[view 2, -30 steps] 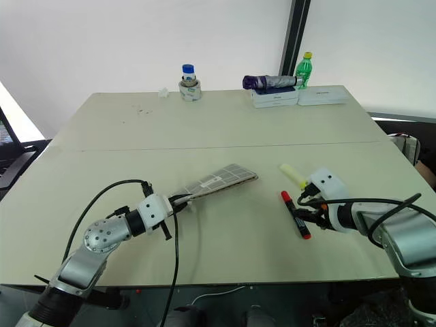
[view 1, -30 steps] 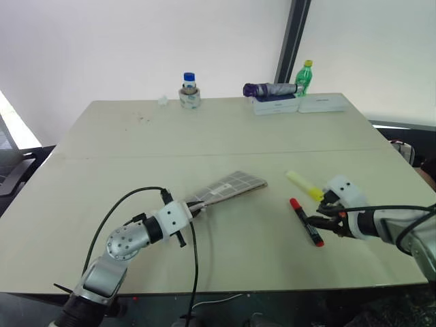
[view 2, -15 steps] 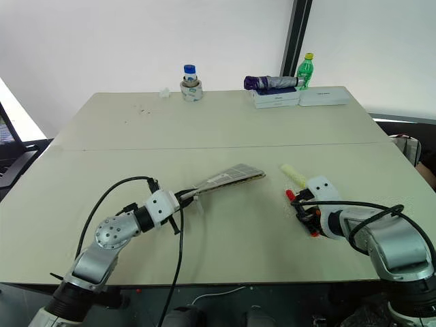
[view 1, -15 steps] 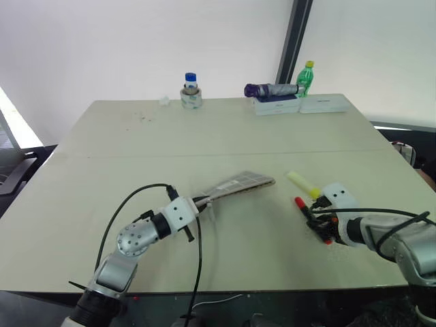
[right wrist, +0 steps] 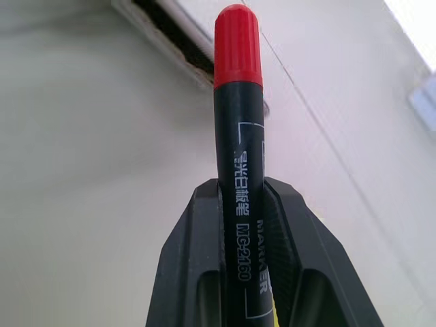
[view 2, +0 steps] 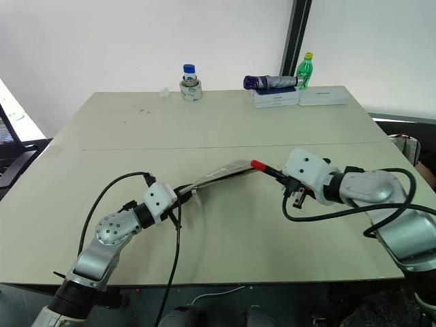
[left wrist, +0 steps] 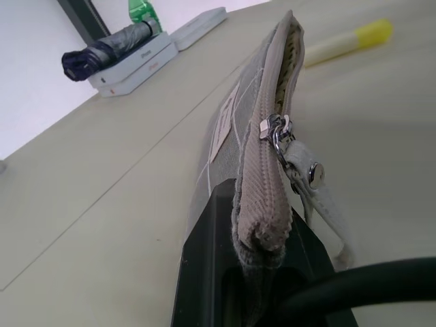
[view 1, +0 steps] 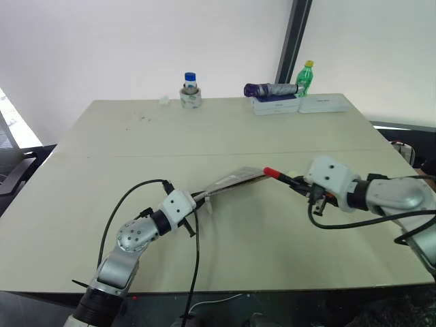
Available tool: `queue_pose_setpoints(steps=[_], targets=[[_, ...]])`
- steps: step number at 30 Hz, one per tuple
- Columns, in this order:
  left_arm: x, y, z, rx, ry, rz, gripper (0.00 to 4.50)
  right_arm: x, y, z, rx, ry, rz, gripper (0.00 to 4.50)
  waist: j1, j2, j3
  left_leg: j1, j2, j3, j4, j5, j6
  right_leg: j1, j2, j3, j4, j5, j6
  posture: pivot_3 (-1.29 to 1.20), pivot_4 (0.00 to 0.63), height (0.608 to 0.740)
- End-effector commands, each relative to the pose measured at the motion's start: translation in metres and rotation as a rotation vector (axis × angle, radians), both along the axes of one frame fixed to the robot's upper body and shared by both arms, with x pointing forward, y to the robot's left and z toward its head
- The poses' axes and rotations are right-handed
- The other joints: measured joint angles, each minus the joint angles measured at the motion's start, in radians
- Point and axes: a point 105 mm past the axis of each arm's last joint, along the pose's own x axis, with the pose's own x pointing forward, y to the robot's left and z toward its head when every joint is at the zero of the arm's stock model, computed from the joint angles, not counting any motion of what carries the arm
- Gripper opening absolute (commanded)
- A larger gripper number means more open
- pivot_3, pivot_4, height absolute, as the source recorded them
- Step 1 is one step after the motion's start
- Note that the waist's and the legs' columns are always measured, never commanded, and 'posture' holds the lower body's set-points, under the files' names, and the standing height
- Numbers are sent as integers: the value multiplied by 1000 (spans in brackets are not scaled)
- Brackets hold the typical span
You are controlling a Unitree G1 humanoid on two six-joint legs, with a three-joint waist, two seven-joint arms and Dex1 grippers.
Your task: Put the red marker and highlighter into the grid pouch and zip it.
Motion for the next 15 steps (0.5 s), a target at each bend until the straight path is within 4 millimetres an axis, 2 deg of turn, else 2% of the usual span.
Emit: queue_pose_setpoints(steps=[1,15], targets=[[-2,0,13,-21,-43,-8,0,4,2,1,-87,-43,22,266,0,0,0,0,0,0,0,0,0,0,0,0,-1,0,0,0,150,740],[-10,-7,12,26,-67,-48,0,15,5,-6,-218,-77,38,266,-1,0,0,-1,0,0,0,3,-5,0,0,0,-1,0,0,0,150,740]])
